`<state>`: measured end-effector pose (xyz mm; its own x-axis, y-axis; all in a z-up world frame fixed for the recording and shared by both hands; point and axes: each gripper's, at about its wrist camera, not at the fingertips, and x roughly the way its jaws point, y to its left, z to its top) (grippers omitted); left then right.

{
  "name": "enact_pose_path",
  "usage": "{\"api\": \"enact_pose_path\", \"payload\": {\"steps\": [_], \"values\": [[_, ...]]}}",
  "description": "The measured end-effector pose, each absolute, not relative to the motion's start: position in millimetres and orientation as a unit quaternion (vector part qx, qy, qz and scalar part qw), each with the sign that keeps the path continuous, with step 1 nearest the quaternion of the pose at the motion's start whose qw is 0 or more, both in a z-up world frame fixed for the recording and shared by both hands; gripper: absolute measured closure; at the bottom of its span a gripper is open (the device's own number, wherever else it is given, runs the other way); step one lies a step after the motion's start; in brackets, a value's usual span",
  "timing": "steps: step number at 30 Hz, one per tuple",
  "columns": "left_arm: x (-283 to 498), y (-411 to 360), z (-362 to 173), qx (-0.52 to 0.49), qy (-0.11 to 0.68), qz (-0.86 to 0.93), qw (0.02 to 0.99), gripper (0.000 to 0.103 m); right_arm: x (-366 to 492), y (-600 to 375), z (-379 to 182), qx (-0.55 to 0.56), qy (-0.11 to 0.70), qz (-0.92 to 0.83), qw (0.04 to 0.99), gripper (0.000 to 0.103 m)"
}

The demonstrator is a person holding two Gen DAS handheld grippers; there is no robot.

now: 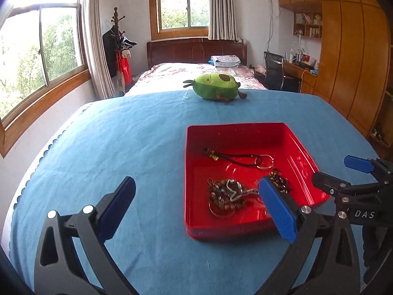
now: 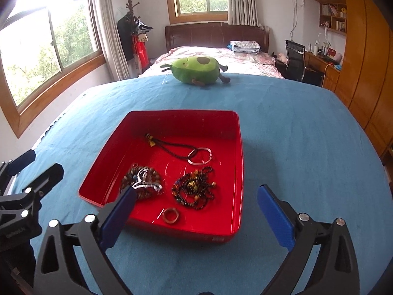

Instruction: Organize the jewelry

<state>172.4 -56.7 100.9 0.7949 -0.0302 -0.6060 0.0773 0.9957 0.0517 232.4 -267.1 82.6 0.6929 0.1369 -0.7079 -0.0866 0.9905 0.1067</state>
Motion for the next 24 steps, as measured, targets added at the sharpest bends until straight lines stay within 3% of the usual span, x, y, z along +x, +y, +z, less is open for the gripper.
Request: {"api": "enact_pose_path", "payload": {"steps": [24], "values": [[178.0, -51.8, 63.9, 0.045, 0.411, -0.003, 0.910, 0.003, 220.2, -278.3, 58.0, 0.053, 0.448, 0.055, 0.891, 0.004]]}}
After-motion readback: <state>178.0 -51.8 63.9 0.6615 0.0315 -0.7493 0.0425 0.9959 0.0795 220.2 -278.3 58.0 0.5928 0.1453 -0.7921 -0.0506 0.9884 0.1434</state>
